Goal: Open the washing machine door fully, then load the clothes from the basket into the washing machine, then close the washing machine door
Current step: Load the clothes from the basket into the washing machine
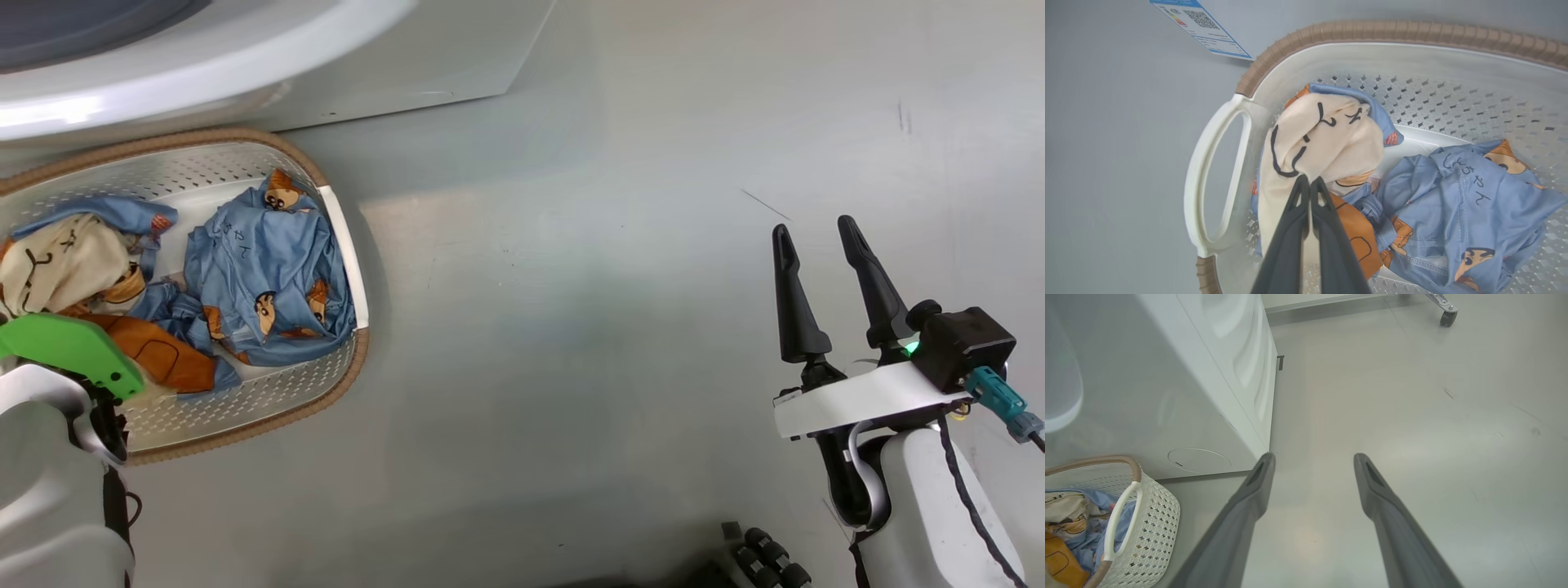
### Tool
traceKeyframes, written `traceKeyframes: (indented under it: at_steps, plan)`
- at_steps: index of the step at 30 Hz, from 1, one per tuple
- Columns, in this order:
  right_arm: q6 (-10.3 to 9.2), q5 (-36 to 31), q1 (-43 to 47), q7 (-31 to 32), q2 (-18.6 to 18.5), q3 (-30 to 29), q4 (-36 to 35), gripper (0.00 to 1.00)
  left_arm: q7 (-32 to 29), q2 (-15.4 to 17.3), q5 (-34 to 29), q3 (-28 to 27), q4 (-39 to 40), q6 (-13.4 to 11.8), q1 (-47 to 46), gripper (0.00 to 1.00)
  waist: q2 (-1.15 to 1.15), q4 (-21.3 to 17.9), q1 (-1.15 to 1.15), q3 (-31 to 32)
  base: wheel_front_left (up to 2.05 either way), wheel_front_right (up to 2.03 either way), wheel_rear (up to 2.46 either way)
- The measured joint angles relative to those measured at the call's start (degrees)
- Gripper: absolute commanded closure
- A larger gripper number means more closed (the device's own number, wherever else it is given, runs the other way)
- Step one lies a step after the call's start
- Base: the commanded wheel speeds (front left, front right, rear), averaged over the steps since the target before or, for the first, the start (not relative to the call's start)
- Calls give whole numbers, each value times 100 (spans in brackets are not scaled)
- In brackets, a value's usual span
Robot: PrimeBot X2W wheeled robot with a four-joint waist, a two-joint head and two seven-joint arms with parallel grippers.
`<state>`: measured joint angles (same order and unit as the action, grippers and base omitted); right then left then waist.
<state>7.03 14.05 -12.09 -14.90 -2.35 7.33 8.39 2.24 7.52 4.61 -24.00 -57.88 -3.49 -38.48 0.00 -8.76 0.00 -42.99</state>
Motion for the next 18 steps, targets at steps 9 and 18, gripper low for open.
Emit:
traceKeyframes:
  at_steps: [9, 18]
  plan:
    - [0, 0, 19, 0, 0, 31, 121, 0, 514, -101, 53, 1, -69, 250, 94, 100, 0, 69, 0, 257, 0, 0, 0]
    - [0, -36, 102, 0, -1, 18, 222, 0, 978, -370, 52, 148, -91, 482, 382, 100, 0, 147, 0, 720, 0, 0, 0]
